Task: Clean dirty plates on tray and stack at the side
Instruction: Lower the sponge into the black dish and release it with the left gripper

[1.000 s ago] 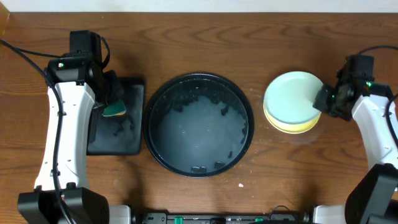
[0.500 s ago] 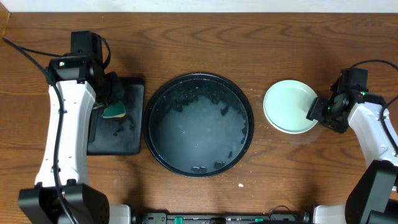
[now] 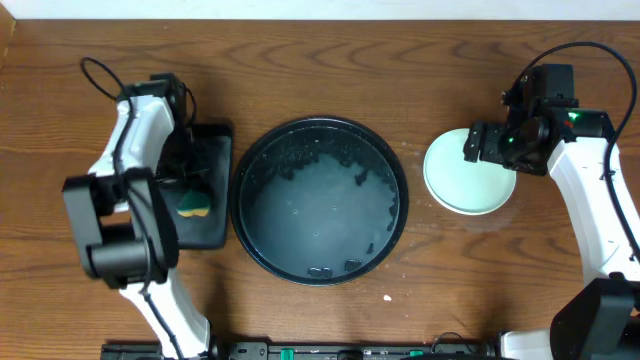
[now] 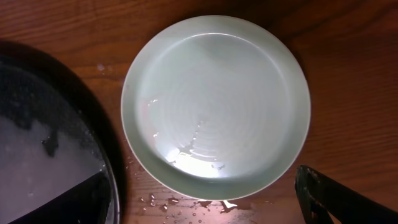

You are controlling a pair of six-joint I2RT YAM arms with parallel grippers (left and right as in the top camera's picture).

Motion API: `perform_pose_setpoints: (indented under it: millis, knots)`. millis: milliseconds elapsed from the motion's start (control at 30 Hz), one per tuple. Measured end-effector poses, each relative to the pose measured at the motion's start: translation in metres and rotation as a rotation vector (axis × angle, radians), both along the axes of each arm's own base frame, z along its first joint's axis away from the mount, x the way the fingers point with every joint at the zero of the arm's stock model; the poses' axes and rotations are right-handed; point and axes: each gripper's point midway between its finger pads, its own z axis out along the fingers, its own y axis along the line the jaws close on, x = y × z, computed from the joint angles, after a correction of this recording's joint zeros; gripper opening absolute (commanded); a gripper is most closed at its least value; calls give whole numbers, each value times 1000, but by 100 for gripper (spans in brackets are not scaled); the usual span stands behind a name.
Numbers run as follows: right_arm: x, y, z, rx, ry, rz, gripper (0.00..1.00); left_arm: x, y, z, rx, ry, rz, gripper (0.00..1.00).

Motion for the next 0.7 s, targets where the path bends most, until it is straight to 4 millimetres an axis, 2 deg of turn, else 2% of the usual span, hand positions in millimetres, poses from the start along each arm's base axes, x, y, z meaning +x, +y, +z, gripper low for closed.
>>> perform_pose_setpoints:
  millis: [33,67,167,300,367,433,467,533,600,633,667,700]
  knots:
    - [0,0,0,0,2,0,92,0,-2,-8,-14,15,1,17]
    - [-1,0,0,0,3,0,92,0,-3,-13,-20,22,2,32]
    - [-1,0,0,0,3,0,92,0,-6,-15,-40,24,-1,68]
    - [-1,0,0,3,4,1,92,-5,-8,-11,-49,42,2,72]
    - [-3,1,-1,8,11,2,92,-8,-9,1,-52,29,3,73]
    - [-5,2,0,12,22,3,92,-6,-10,27,-47,-43,2,73]
    - [-6,3,2,15,27,4,92,-3,-10,53,-39,-125,0,73]
    - [-7,3,10,17,29,5,93,-1,-10,90,-25,-247,-3,73]
    - [-4,3,24,16,8,11,99,-4,-10,127,-9,-367,-7,73]
    - [-3,3,33,13,-9,18,99,-9,-11,150,2,-441,-9,74]
    - [-3,3,43,11,-26,24,99,-12,-11,164,8,-488,-10,74]
    - [-4,3,61,7,-60,29,99,-17,-12,181,16,-543,-9,74]
